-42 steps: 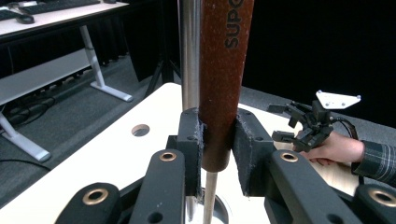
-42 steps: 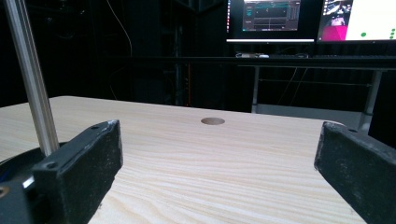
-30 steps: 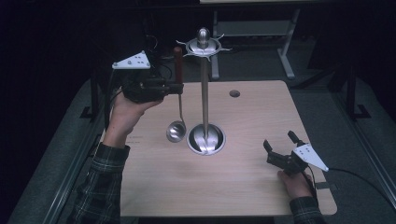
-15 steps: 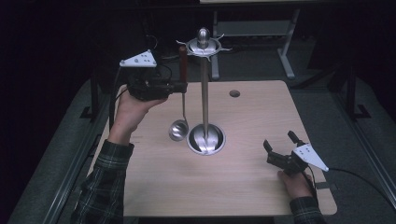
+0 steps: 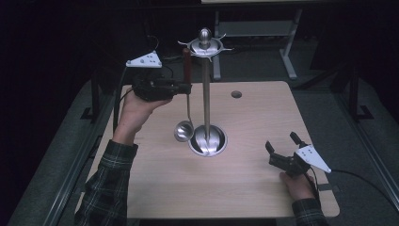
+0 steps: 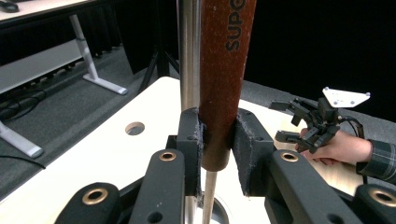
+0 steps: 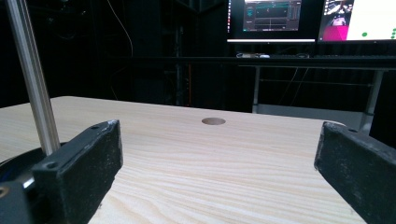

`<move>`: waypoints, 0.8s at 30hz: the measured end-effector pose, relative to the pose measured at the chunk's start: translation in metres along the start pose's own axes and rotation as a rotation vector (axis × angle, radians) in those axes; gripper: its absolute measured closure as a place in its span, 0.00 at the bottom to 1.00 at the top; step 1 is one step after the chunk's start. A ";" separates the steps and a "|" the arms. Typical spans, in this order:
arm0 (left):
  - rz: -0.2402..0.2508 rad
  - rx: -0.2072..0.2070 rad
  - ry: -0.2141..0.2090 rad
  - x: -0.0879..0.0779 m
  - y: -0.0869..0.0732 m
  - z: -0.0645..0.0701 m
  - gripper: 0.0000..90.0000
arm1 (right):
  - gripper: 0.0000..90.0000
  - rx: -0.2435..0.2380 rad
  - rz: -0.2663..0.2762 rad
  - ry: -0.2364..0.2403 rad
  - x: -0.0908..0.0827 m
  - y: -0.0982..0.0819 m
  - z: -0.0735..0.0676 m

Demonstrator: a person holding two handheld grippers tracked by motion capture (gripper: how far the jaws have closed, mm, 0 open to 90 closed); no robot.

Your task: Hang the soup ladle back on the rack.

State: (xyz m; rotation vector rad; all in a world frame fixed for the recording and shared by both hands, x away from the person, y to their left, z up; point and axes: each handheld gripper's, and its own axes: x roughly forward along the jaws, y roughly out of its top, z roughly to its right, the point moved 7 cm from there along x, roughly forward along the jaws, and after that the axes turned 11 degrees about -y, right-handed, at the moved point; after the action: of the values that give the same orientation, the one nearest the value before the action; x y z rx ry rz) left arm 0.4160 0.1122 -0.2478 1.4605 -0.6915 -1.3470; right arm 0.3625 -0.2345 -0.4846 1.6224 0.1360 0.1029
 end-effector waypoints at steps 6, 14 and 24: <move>-0.002 -0.001 -0.004 0.001 0.000 0.001 0.81 | 0.00 -0.001 -0.001 0.001 0.000 0.000 0.000; -0.005 -0.004 -0.016 -0.002 0.000 0.001 0.74 | 0.00 -0.001 -0.001 0.001 0.000 0.000 0.000; -0.057 -0.016 -0.019 -0.009 -0.013 0.004 0.57 | 0.00 -0.003 -0.002 0.000 0.000 0.000 0.000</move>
State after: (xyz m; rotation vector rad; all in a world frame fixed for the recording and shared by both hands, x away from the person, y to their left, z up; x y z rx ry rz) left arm 0.4071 0.1236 -0.2553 1.4660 -0.6543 -1.4090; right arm 0.3624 -0.2343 -0.4847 1.6197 0.1374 0.1019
